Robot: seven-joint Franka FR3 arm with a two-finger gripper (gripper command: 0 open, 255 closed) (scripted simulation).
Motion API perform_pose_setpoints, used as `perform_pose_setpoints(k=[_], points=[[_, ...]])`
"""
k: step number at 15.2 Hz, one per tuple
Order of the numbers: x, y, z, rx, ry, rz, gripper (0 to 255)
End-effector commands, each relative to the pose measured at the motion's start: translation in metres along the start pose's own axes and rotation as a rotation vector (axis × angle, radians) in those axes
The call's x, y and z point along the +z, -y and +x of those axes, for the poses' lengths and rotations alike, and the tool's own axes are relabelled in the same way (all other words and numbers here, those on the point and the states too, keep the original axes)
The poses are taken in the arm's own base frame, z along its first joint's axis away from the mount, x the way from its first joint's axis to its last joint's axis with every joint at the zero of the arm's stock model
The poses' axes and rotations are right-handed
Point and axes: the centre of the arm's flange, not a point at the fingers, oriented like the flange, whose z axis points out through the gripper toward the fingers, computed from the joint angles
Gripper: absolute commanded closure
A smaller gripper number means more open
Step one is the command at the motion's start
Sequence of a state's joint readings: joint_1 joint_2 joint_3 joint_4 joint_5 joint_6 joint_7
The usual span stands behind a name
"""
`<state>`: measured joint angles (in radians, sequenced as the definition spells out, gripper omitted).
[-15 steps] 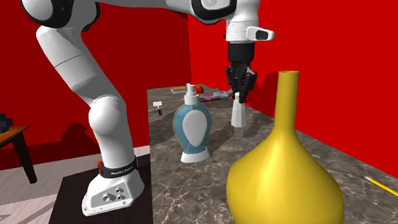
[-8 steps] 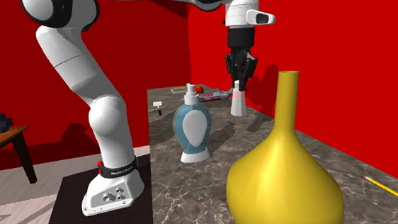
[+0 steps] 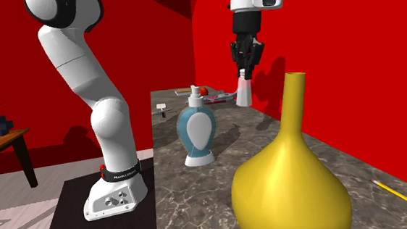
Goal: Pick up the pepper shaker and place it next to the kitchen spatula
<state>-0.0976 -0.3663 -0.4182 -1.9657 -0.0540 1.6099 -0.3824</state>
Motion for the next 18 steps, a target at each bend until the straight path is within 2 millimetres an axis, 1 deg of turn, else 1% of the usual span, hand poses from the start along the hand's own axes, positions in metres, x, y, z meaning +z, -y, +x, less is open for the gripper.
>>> perform_pose_setpoints(k=[1, 18], points=[[-0.003, 0.013, -0.004, 0.000, 0.000, 0.000, 255], [0.016, 0.229, -0.062, 0.000, 0.000, 0.000, 255]])
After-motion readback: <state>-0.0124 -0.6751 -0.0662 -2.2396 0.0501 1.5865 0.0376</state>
